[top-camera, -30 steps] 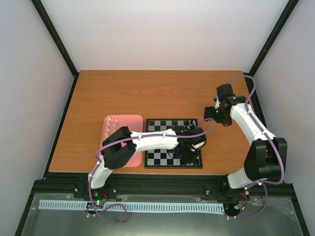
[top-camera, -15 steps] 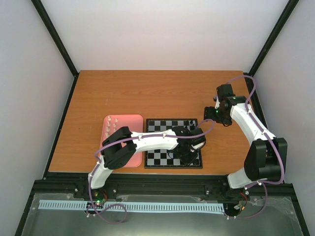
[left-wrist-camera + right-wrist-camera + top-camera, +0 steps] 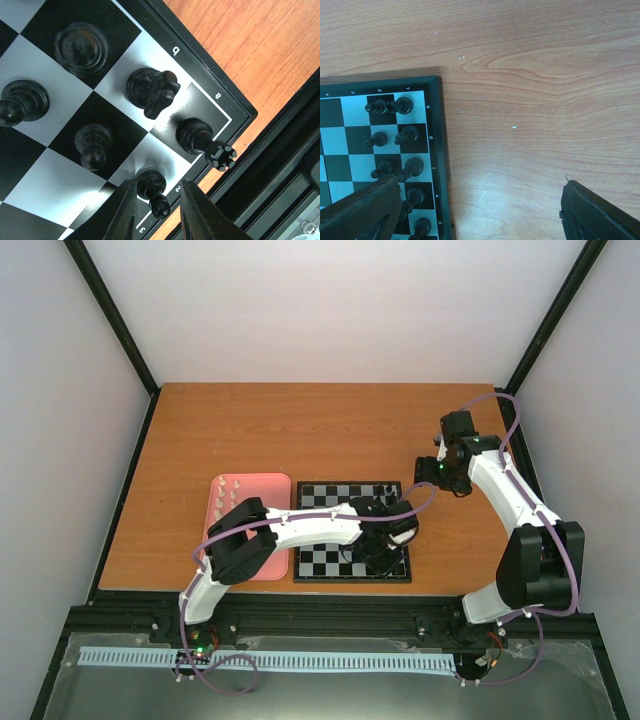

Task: Set up the chess pieces on the board
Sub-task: Place the chess piece on the chessboard, then reset both arms

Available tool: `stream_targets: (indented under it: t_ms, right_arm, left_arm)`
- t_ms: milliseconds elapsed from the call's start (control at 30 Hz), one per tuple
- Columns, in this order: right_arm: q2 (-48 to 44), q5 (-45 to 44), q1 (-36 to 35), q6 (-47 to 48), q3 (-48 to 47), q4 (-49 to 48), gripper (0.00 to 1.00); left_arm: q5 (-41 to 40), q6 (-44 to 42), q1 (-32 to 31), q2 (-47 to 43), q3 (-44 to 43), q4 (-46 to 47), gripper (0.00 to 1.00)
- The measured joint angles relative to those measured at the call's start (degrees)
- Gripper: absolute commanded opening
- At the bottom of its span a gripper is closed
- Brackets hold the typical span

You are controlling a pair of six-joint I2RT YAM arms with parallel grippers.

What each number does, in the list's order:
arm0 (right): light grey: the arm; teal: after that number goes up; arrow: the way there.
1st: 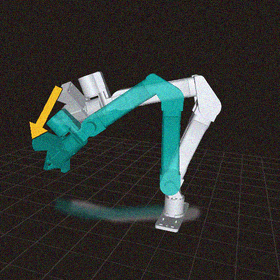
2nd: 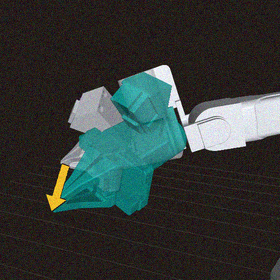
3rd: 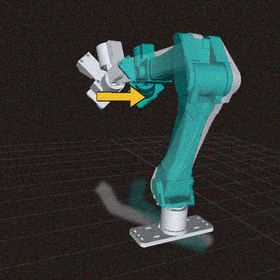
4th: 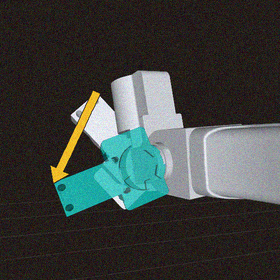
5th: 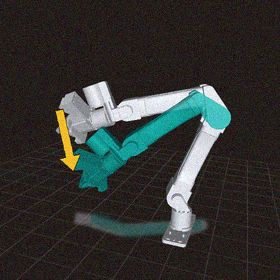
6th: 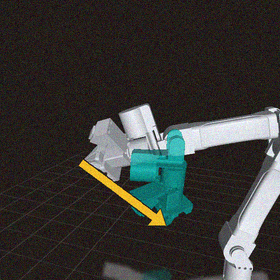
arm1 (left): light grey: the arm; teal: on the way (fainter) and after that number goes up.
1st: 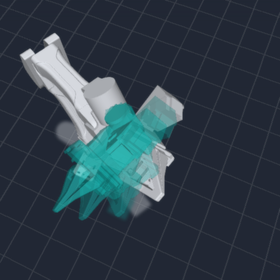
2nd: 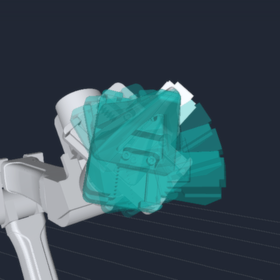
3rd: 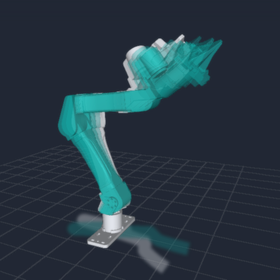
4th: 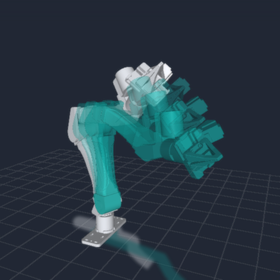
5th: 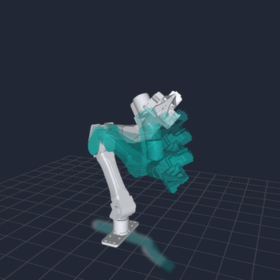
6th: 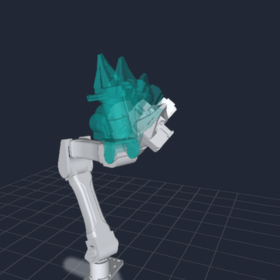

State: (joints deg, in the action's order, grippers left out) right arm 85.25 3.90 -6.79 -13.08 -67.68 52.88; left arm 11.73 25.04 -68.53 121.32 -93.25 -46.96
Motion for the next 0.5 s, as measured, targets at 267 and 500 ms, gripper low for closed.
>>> stream_targets:
  t_ms: [267, 500]
  right_arm:
    - [-0.15, 0.00, 0.00, 0.00, 0.00, 0.00, 1.00]
    - [-0.15, 0.00, 0.00, 0.00, 0.00, 0.00, 1.00]
  left_arm:
    - [0.76, -0.61, -0.02, 0.00, -0.02, 0.15, 0.29]
    - [0.20, -1.20, -0.07, -0.02, -0.02, 0.13, 0.46]
